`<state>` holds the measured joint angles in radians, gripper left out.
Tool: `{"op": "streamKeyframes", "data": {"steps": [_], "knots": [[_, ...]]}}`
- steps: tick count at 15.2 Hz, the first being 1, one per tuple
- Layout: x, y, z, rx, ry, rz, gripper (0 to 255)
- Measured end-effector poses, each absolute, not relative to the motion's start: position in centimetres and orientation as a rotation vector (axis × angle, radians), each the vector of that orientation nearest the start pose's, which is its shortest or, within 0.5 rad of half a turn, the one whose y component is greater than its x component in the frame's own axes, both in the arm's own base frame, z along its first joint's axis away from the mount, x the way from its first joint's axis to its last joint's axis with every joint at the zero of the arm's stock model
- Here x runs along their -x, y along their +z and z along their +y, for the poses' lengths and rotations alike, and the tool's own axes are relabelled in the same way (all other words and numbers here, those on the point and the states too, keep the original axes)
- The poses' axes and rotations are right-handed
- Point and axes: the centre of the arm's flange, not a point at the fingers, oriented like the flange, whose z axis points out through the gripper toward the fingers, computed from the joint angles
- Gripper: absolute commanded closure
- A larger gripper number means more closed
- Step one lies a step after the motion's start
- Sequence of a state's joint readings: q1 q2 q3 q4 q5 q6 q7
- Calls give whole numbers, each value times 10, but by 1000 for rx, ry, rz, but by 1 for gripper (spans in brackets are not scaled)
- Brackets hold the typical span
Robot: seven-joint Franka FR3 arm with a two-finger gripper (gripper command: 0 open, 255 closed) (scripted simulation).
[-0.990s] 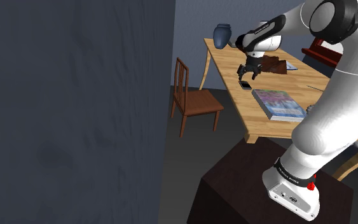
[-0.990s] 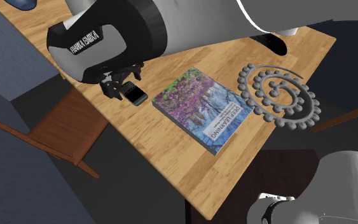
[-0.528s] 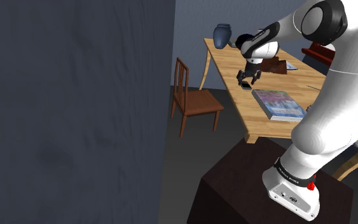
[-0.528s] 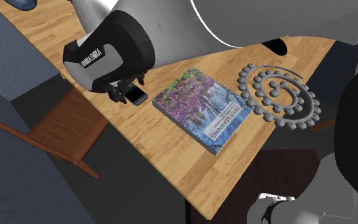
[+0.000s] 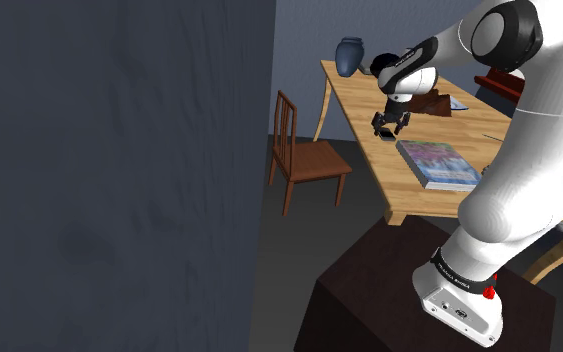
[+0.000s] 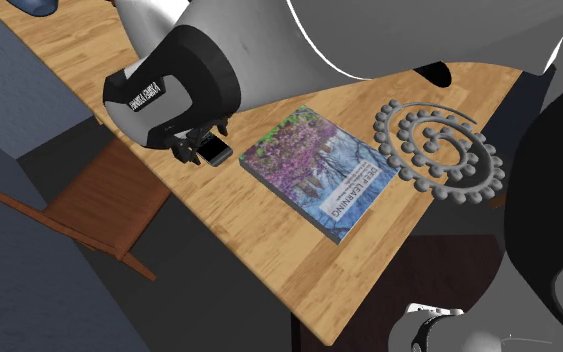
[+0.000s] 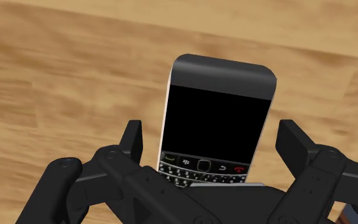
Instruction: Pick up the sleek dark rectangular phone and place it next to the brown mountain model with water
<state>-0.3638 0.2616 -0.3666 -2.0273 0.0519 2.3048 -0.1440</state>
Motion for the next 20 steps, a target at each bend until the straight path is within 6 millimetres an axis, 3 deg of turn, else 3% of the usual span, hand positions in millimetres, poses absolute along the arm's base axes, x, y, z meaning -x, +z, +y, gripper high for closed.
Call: {"op": "streamKeyframes", "data": {"steps": [1,12,20], "knots": [[-448,331,-391,3058,-14,958,255],[-448,334,-391,3058,-15,958,255],[-449,373,-391,3058,-14,958,255]]}}
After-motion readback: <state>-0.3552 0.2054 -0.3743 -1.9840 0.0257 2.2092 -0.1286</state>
